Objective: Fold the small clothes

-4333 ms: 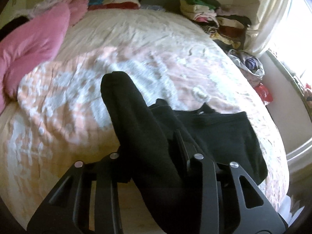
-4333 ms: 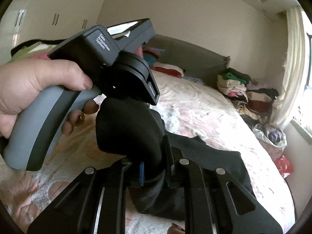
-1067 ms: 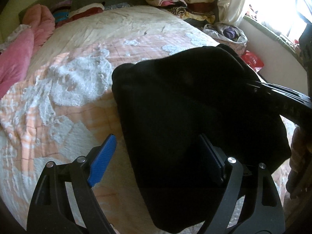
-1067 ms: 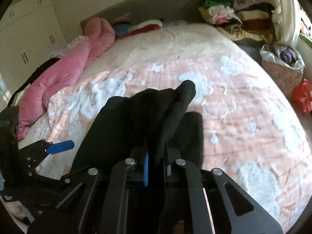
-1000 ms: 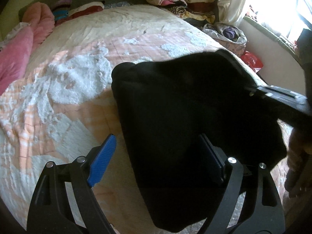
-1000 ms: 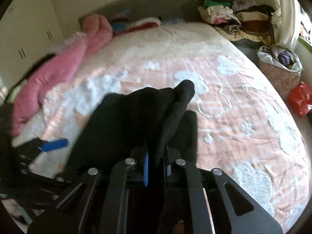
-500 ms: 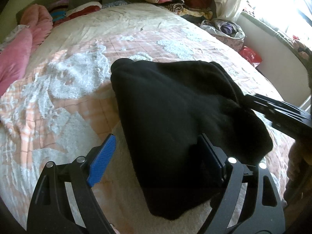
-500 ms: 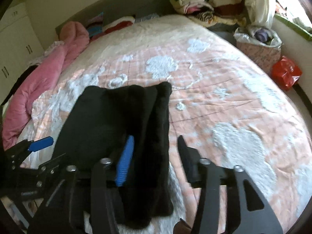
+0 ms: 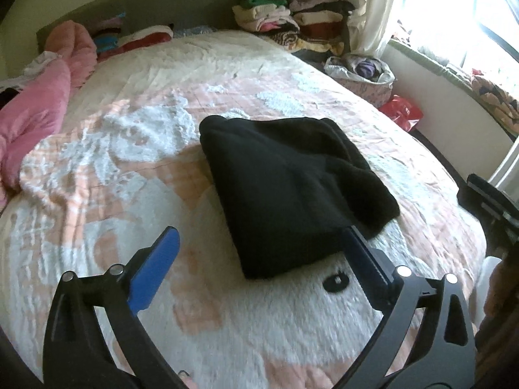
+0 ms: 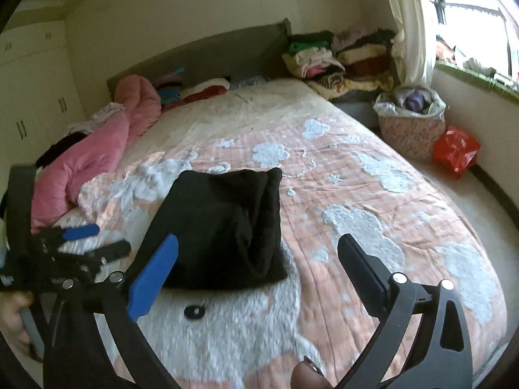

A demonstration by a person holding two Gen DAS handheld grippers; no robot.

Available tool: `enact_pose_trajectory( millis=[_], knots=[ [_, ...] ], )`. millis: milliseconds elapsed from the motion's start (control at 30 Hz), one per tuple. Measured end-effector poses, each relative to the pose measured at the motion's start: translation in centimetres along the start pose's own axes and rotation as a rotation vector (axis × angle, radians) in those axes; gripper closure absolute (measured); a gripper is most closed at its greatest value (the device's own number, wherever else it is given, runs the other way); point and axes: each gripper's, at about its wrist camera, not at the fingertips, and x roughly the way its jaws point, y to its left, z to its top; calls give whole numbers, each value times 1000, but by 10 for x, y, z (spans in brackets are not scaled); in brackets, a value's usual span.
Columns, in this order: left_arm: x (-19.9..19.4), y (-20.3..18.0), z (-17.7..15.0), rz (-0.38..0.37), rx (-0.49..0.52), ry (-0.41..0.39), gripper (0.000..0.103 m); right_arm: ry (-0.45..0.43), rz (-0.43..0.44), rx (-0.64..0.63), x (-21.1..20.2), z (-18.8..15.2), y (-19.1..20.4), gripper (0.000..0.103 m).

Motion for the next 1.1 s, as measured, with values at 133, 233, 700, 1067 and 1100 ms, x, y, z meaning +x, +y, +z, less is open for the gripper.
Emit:
enact_pose_trajectory(
  millis=[133, 233, 700, 1067, 1100],
  knots=[
    [-19, 2, -13, 9, -2, -20, 9, -24, -22, -24, -18, -21, 14, 4],
    [-32, 6, -24, 14, -8, -32, 9, -42, -43, -33, -28, -34, 22, 4],
    [-58, 21, -80, 23, -38, -51, 9, -50, -82, -19, -58, -78, 42, 4],
    [-52, 19, -113, 19, -59, -44, 9, 21, -122, -10, -54, -111, 48, 4],
    [-52, 19, -115, 19, -64, -48, 9, 23, -125, -10, -54, -112, 49, 4]
  ],
)
